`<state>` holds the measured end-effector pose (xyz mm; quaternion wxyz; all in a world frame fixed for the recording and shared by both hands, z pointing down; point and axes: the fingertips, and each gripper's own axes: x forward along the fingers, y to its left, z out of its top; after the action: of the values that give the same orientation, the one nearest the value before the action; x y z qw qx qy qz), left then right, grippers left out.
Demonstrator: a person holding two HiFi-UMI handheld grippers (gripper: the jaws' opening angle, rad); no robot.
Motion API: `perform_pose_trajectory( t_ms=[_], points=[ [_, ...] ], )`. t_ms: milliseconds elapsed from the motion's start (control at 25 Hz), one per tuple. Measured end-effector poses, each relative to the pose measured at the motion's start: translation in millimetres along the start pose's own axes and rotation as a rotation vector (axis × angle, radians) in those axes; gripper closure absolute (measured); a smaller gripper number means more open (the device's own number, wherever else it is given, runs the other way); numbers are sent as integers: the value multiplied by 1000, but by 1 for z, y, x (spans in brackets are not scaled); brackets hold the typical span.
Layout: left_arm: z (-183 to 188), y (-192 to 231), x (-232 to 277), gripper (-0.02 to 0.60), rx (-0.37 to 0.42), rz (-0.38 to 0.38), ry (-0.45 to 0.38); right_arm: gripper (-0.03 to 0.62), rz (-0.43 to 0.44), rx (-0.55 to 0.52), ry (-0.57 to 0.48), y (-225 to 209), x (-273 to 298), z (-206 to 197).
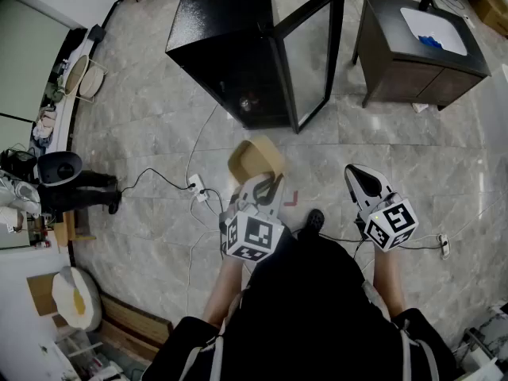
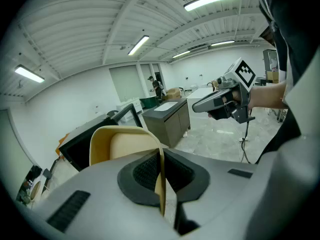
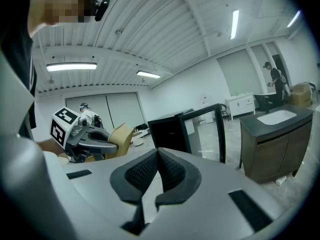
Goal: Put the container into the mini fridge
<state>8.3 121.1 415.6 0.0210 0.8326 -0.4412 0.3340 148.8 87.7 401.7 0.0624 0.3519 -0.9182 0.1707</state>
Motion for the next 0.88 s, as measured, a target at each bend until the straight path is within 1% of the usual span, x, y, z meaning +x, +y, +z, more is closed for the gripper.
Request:
perform_pose_trajectory(
  t_ms=[160,280,480,600,760,880],
  points=[
    [-1,0,-4,546,-1,16,-2,576,14,-36,-4,10,-2,6],
    [-2,-2,-6,546,1,13,-9,576,8,-39,-6,13,-4,5],
    [2,-5,-9,546,15,12,-15,576,-47,17,-27,5,-9,4],
    [2,-5,-9,546,17,13,-20,576,-50,27,-39,6,-9,2],
    [3,-12,-7,546,-13,-17,-31,576,-56,-20,-16,10,-11,-1],
    [4,-21,0,546,-14,-34,-24,576,-59,-20,-3,9,-17,-7]
  ],
)
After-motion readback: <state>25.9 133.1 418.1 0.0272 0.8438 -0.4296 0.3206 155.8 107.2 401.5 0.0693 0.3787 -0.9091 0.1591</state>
